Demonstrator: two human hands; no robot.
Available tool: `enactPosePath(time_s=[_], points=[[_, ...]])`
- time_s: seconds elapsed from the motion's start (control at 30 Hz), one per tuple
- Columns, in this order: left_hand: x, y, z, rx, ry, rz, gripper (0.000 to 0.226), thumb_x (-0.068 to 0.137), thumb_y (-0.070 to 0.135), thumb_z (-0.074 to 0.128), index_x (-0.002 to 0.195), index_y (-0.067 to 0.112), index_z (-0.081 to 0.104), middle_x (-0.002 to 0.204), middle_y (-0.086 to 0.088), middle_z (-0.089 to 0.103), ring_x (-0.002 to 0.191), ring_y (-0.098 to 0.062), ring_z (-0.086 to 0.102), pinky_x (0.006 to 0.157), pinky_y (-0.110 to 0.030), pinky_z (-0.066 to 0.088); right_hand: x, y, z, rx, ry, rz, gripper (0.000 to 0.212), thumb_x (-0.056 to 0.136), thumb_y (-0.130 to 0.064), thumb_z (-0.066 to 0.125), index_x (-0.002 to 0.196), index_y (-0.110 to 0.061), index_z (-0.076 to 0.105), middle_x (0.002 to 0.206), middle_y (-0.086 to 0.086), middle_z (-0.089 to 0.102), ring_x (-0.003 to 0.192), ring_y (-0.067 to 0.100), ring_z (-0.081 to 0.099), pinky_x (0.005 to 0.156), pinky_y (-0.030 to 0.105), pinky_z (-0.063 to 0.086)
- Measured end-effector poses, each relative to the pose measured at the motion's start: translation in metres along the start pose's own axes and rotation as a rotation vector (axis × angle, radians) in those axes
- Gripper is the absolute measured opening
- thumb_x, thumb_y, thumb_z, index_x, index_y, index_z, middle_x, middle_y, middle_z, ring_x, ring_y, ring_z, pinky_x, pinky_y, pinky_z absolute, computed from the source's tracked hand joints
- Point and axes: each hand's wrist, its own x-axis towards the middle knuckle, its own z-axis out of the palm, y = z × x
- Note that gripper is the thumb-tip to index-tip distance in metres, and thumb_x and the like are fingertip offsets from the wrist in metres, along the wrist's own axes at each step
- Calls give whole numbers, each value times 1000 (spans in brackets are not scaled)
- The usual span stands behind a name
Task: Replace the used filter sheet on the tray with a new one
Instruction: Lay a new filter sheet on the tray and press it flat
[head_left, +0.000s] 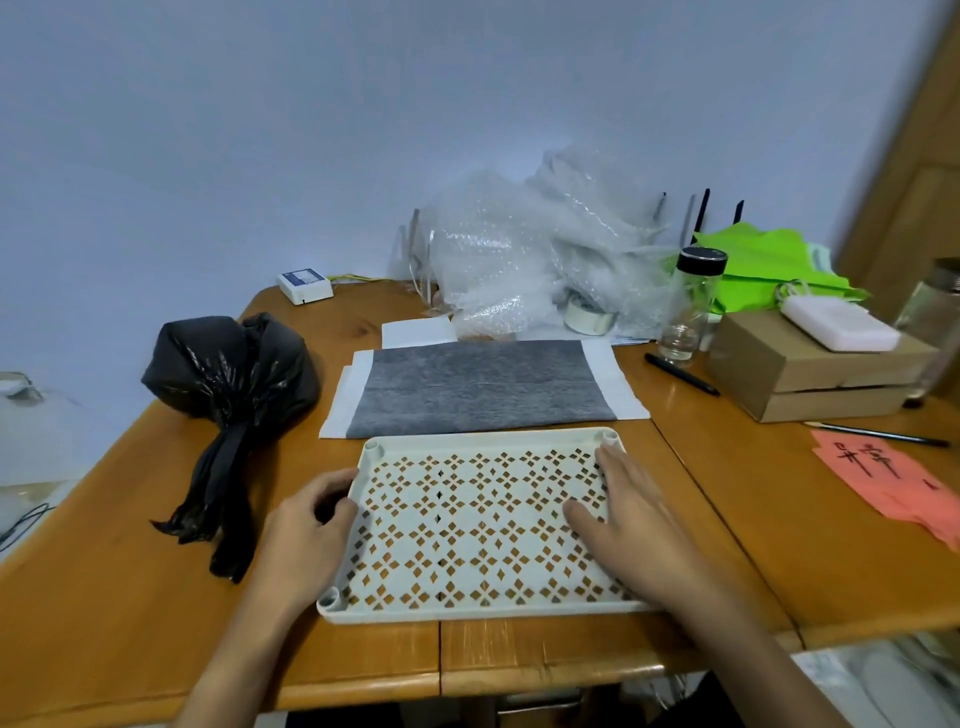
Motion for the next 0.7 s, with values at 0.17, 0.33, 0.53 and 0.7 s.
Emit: enactPosePath(time_s=[0.17,0.33,0.53,0.7], points=[[-13,0,-3,-38,-3,-29,30,101,15,58,124,32,67,110,22,66,79,24,59,61,-6,49,-9,3,2,19,4,-16,83,95,-61,46,161,-28,7,167,-15,3,153,7,3,120,33,11],[-12,6,-5,-45,-49,-38,28,101,17,58,120,35,67,112,25,66,95,10,63,72,-13,44,-12,1,-2,121,18,10,74,93,-59,51,156,-36,20,163,-21,17,149,6,19,120,40,24],[12,19,-16,126,10,50,15,98,20,62,105,31,70,107,15,68,99,-1,61,79,-22,48,-10,-2,-22,446,47,84,40,95,-43,58,134,-38,50,131,-18,49,121,9,51,101,45,48],[73,32,-11,422,18,144,26,99,24,61,124,27,63,124,1,63,107,-15,61,86,-33,57,44,10,-35,525,160,28,25,97,-33,57,122,-30,61,119,-13,61,110,5,58,97,38,51]])
